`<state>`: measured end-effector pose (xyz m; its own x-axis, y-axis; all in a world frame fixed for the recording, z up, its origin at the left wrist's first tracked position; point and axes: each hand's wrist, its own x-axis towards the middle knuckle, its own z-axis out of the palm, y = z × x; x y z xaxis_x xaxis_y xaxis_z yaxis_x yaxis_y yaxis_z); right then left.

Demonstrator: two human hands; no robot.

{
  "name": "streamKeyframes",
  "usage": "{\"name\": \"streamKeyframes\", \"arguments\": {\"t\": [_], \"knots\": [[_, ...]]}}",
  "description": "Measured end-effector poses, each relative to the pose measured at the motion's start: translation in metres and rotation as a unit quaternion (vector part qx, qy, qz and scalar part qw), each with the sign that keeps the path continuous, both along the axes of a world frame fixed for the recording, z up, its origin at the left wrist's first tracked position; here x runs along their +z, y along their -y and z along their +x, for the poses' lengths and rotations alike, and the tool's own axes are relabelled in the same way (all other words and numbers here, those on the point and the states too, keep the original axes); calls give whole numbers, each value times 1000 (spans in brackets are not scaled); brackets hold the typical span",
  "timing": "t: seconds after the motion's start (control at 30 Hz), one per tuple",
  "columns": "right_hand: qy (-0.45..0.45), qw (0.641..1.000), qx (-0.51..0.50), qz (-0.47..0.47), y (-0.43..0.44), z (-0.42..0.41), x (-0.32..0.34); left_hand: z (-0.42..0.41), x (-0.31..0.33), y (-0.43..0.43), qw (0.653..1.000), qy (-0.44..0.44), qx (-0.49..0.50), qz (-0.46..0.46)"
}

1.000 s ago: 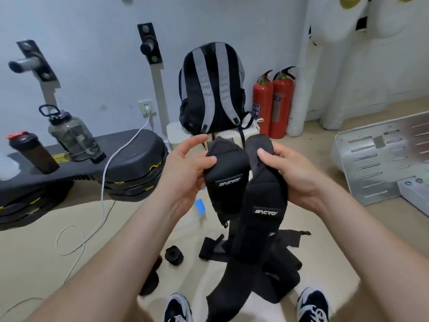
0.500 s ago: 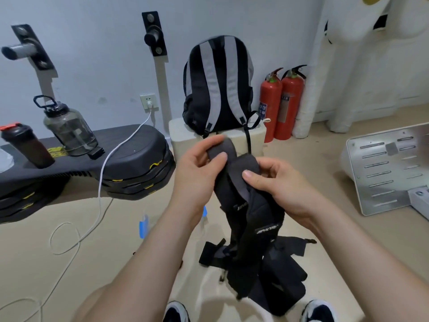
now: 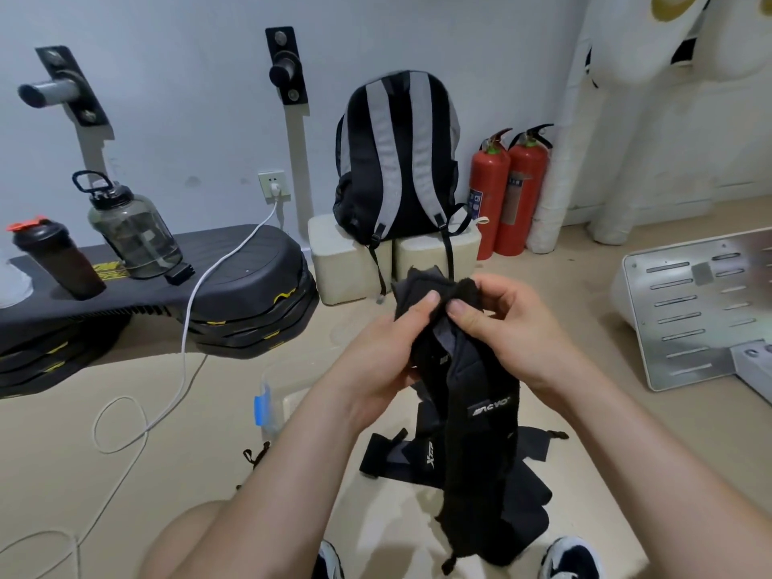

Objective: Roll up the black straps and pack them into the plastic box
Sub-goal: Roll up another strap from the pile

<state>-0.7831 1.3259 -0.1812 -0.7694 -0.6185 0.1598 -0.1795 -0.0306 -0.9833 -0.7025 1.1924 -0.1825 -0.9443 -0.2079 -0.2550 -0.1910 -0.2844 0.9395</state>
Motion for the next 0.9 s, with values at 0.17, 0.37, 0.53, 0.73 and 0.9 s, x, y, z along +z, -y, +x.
{"name": "streamKeyframes", "arguments": {"t": [0.17, 0.37, 0.53, 0.73, 0.9], "knots": [[43, 999, 24, -18, -9, -1, 3, -2, 3, 9, 985, -61, 133, -95], [168, 972, 161, 17, -7, 11, -6, -4, 16, 24, 969, -99, 212, 78], [146, 988, 46, -36, 9, 10, -8, 3, 19, 19, 960, -117, 115, 226], [132, 990, 36, -21, 11, 7, -4, -1, 5, 15, 979, -76, 137, 130], [93, 995, 31, 25, 1, 5, 2, -1, 13, 23, 968, -87, 177, 157]]}}
